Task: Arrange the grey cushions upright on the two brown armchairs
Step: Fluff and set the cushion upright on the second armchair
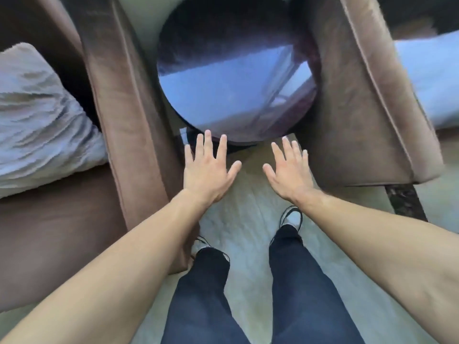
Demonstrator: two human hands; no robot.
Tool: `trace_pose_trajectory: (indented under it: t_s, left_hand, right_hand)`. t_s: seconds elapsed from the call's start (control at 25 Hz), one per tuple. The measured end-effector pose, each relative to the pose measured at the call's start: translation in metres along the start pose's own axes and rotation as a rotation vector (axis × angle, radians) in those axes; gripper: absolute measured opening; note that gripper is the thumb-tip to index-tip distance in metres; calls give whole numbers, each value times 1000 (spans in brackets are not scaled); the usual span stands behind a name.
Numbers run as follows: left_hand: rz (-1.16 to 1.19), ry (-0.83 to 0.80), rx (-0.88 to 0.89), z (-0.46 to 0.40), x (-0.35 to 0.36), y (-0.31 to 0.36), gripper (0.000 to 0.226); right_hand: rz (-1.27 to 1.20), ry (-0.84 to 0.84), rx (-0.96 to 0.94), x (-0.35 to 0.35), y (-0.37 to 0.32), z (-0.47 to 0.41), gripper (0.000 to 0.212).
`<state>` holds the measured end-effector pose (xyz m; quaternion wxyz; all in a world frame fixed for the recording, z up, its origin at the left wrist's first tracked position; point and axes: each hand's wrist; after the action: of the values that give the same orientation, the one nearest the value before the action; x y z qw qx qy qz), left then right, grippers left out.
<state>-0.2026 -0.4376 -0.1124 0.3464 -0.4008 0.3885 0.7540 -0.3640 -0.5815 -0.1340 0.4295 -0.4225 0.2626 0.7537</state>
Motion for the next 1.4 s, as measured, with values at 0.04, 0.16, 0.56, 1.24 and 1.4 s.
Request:
trace_pose_trajectory:
  t_s: [0.04, 0.16, 0.56, 1.24, 1.4]
  left_hand:
    - [-23, -14, 44, -15, 9, 27, 79]
    - [-74, -69, 130, -56, 33, 119, 79]
    - [-297, -96, 554, -231, 78, 470, 78]
    - [-306, -308, 541, -478, 84, 532, 63]
    - [-76, -357, 310, -519, 87, 536, 61]
  right_hand:
    - [-13, 2, 21, 2, 32, -4, 70]
    - [-65, 20, 49, 6, 130, -10, 70]
    - [-435, 228, 322, -34, 451, -77, 72]
    - [-521, -26, 591, -67, 541, -286, 65]
    - [-508, 12, 674, -98, 569, -348, 67]
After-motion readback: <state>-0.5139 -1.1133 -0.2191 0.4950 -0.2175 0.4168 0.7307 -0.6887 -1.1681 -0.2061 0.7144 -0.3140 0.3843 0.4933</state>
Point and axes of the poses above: each hand's wrist, its own z-axis away from the middle knuckle, its own x-axis out of the palm, y = z × x, and after that the axes turned 11 degrees about x, right-handed
